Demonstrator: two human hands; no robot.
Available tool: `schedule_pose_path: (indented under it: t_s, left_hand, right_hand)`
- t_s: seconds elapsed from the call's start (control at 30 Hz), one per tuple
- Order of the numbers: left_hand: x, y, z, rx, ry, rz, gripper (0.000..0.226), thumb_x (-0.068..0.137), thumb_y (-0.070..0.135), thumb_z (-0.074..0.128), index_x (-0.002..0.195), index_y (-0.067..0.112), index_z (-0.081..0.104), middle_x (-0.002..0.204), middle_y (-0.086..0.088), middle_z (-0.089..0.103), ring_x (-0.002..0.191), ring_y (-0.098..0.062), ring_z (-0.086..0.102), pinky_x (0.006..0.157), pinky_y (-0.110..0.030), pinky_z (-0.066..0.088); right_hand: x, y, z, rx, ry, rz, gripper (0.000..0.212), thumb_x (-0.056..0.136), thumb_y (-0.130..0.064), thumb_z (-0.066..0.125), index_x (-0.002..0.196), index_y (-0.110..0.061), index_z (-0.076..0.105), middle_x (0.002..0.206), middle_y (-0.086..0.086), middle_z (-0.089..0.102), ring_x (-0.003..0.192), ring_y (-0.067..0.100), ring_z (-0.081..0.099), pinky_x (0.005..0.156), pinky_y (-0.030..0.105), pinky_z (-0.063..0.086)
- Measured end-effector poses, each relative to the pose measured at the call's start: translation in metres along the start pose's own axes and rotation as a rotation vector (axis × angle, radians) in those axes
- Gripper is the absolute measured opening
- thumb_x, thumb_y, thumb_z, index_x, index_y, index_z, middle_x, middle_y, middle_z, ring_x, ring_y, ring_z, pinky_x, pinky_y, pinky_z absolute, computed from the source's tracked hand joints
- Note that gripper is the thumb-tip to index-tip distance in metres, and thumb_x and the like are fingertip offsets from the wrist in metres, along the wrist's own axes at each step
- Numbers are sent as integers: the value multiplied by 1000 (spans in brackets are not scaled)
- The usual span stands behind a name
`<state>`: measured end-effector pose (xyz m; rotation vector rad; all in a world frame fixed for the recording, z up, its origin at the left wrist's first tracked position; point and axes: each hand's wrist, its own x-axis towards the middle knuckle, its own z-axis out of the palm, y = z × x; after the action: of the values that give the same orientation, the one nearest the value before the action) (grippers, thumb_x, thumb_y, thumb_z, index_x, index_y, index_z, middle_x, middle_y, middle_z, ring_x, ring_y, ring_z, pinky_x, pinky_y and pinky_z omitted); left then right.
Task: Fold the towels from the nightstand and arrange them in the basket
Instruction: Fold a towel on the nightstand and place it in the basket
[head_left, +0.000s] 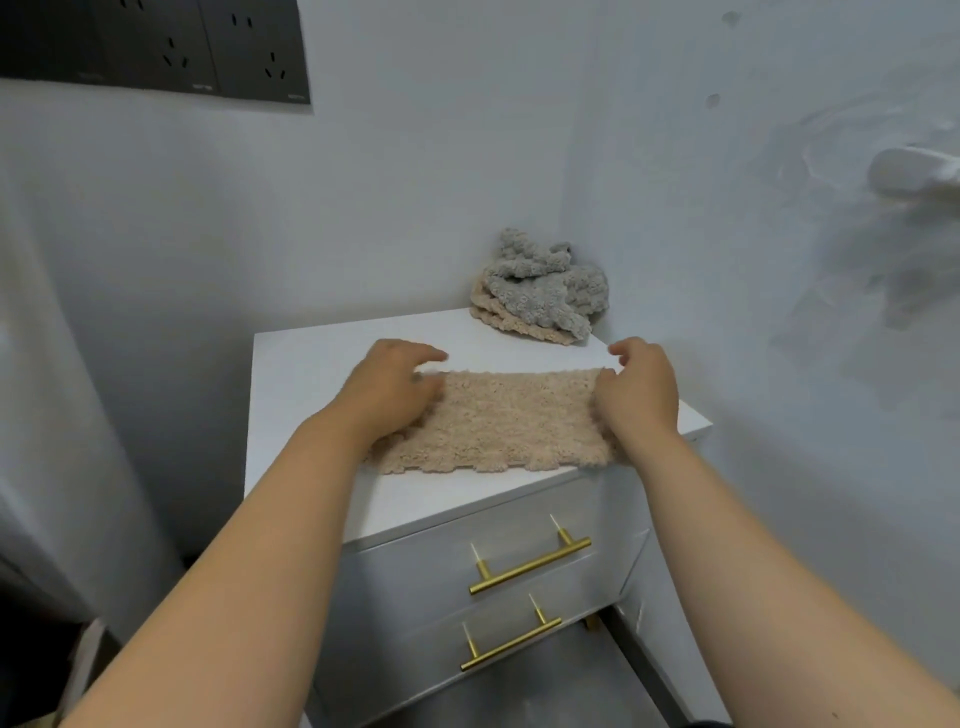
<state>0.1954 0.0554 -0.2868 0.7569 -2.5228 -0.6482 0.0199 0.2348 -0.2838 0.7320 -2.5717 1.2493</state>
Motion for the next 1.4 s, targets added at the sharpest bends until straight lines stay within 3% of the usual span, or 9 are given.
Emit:
schedule_pose_path:
  t_s: [0.2,0.4,0.5,0.63,0.73,0.87,1.07,1.23,1.4]
  left_hand:
    - [-11,12,20,470,-388,-16,55,100,50,18,152,31,9,160,2,6,147,-25,5,118,-47,6]
    - [-15,28,6,598,-358,-86,55,97,56,29,145,30,33,145,-5,39,132,-30,34,103,-45,34]
    - [-12,34,-4,544,-280,-104,41,94,51,43,107,18,64,109,-4,64,100,-23,57,86,-37,47]
    - [-19,44,-23,335,-345,-124,41,95,43,51,80,8,68,71,-2,63,64,-18,58,60,-27,46]
    - [-22,42,-27,328,-256,-87,35,95,41,51,109,14,68,108,-4,68,93,-18,64,84,-34,50]
    - [-21,38,-11,351,-225,70,51,97,40,45,146,28,34,157,0,21,142,-24,20,115,-42,22]
    - [-19,35,25,418,-399,90,59,98,56,26,151,32,15,160,7,4,147,-22,-5,118,-47,3]
    - [-12,21,33,272,-267,131,51,98,52,29,145,30,35,152,4,31,142,-22,21,115,-45,19]
    - [-2,15,36,222,-185,153,45,98,48,37,137,29,46,139,4,43,126,-20,37,106,-36,30]
  right_hand:
    - [-17,-22,-10,-318,-248,-67,16,85,-18,48,86,-10,62,88,5,62,81,27,56,58,26,37]
    - [-33,-38,-14,-523,-424,-100,19,92,-30,47,82,-14,52,81,1,51,77,23,50,50,23,27]
    - [-36,-36,-11,-522,-509,-95,28,94,-40,43,89,-15,53,96,4,59,88,25,54,65,28,38]
    - [-36,-20,-8,-486,-647,-138,45,94,-48,44,124,-14,50,128,5,54,115,27,52,98,42,39]
    - [-31,-13,-9,-433,-723,-205,46,96,-41,44,136,-17,41,138,3,45,125,26,44,107,49,29]
    - [-28,-12,-15,-336,-806,-262,52,98,-31,47,146,-20,32,151,3,31,138,24,30,113,51,20]
    - [-18,-5,-9,-114,-831,-185,62,94,-8,51,150,-24,27,161,0,-1,146,20,15,117,34,20]
    - [-4,-9,8,92,-669,83,60,90,-24,52,144,-16,28,134,8,50,118,28,53,105,43,40]
    - [8,-11,31,-95,-547,76,61,90,-39,50,145,-21,30,134,1,52,123,27,48,111,43,27]
